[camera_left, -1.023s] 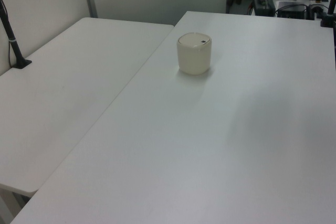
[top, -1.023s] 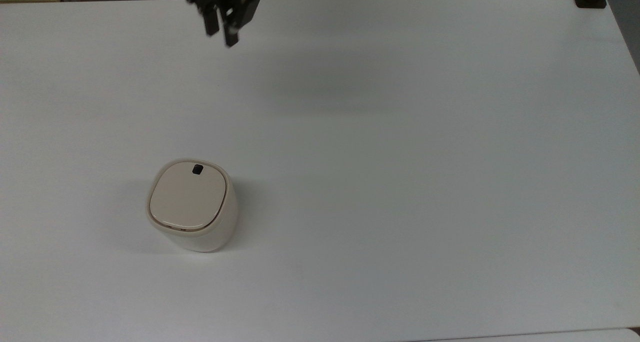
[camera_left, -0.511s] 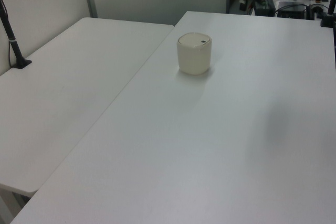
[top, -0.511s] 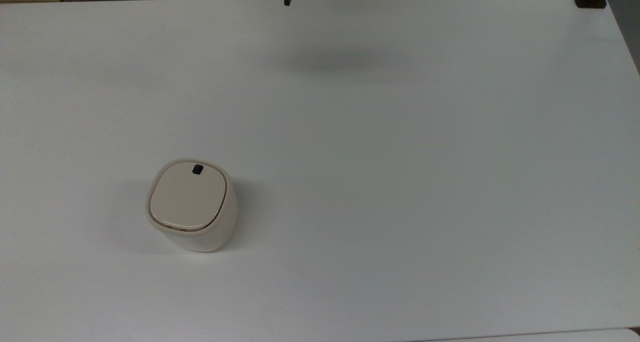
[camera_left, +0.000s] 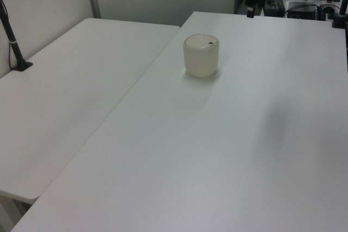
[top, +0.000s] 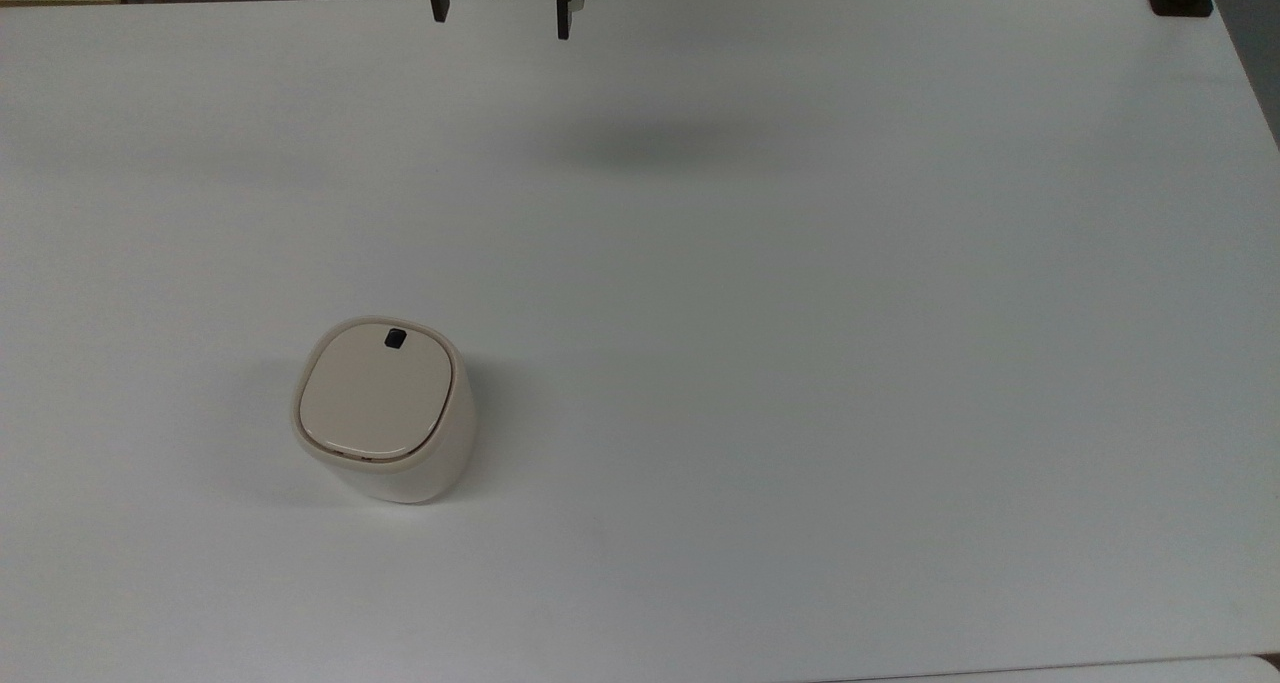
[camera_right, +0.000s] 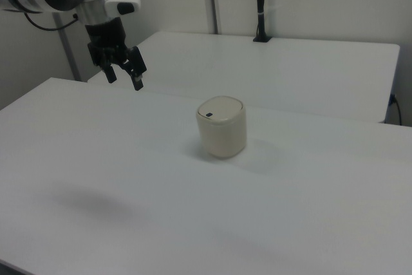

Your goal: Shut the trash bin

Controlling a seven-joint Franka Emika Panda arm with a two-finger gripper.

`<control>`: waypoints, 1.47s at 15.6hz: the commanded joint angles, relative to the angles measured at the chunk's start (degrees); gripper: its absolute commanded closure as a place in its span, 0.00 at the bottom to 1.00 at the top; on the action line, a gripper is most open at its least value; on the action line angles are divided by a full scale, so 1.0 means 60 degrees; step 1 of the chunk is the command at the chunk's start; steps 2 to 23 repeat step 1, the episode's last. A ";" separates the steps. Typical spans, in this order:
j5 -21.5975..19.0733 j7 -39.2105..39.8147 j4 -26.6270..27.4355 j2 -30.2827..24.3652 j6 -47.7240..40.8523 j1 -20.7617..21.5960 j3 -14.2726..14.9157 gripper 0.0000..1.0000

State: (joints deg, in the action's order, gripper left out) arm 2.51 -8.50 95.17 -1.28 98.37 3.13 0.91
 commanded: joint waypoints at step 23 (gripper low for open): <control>-0.0008 0.0245 -0.0128 0.0126 0.0099 -0.0142 -0.0137 0.00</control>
